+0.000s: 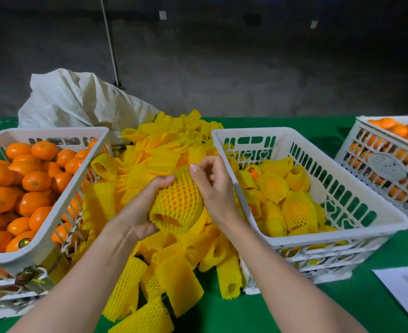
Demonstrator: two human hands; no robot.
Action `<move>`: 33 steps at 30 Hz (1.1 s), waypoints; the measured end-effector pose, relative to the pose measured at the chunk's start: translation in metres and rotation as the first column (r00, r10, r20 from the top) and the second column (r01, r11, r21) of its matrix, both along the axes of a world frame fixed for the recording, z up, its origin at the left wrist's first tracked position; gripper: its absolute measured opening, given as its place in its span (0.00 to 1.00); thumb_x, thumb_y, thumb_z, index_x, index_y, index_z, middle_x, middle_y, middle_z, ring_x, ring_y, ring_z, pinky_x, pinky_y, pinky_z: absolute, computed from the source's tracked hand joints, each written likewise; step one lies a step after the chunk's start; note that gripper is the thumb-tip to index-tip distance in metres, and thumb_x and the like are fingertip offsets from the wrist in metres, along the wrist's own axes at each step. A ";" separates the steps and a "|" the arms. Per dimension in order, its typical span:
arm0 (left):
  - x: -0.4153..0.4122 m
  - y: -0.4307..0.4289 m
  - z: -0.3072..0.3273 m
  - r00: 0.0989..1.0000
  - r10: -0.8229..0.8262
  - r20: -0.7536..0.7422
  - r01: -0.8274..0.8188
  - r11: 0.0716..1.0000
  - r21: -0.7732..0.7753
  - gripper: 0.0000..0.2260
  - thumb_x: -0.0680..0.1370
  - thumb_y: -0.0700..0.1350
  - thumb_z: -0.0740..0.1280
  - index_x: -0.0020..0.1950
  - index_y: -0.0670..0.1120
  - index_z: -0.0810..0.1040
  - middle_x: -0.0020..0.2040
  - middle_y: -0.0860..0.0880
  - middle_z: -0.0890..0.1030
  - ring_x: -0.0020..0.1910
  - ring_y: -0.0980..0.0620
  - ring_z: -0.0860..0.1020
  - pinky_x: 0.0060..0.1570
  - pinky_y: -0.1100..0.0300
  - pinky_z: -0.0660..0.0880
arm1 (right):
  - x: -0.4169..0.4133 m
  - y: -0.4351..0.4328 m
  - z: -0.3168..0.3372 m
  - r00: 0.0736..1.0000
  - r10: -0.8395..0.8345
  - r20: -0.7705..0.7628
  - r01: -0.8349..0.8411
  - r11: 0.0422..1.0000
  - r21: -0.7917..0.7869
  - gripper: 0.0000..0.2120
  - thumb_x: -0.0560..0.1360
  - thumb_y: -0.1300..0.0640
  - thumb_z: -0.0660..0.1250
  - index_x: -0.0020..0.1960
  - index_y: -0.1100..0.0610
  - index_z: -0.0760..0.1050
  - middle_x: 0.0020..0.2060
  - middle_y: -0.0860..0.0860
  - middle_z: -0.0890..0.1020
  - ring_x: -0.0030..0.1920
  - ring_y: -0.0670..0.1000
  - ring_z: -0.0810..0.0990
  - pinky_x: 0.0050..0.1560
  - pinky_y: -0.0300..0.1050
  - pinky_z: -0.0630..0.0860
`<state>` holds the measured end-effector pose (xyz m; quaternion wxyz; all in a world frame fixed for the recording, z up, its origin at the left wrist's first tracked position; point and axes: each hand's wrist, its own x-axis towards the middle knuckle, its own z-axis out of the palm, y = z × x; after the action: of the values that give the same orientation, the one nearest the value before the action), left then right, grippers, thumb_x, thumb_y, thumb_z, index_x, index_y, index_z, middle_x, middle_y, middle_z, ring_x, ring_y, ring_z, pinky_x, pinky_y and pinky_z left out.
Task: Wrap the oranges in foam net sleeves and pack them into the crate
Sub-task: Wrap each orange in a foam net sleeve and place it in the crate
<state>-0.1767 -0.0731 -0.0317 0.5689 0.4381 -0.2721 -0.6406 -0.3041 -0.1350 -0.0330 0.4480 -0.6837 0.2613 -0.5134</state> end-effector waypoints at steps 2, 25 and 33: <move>-0.012 -0.009 0.003 0.995 0.098 0.010 -0.097 0.994 -0.043 0.11 0.68 0.50 0.65 0.41 0.46 0.84 0.37 0.46 0.85 0.34 0.50 0.83 0.35 0.56 0.79 | -0.010 -0.006 -0.002 0.997 -0.037 -0.060 0.040 0.998 0.048 0.12 0.76 0.46 0.61 0.57 0.48 0.68 0.53 0.49 0.75 0.53 0.45 0.74 0.48 0.33 0.70; -0.158 -0.079 -0.032 0.206 0.251 0.946 0.227 0.928 -0.296 0.12 0.80 0.40 0.62 0.63 0.46 0.77 0.51 0.48 0.80 0.46 0.49 0.79 0.43 0.58 0.75 | -0.195 -0.110 0.001 0.351 -0.446 -0.824 0.479 0.841 -0.251 0.23 0.68 0.55 0.71 0.59 0.46 0.68 0.61 0.54 0.65 0.58 0.60 0.69 0.48 0.48 0.68; -0.154 -0.078 -0.032 0.330 0.247 0.911 0.204 0.924 -0.325 0.09 0.80 0.38 0.64 0.59 0.45 0.77 0.44 0.51 0.77 0.41 0.51 0.77 0.37 0.62 0.73 | -0.222 -0.116 -0.010 -0.024 -0.014 -1.000 0.441 0.897 -0.024 0.36 0.69 0.47 0.72 0.71 0.50 0.59 0.68 0.57 0.64 0.66 0.64 0.68 0.64 0.64 0.67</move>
<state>-0.3306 -0.1510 -0.0635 0.3872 0.6104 -0.6635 -0.1928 -0.5261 -0.2506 -0.0434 0.1425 -0.7107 0.6828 0.0911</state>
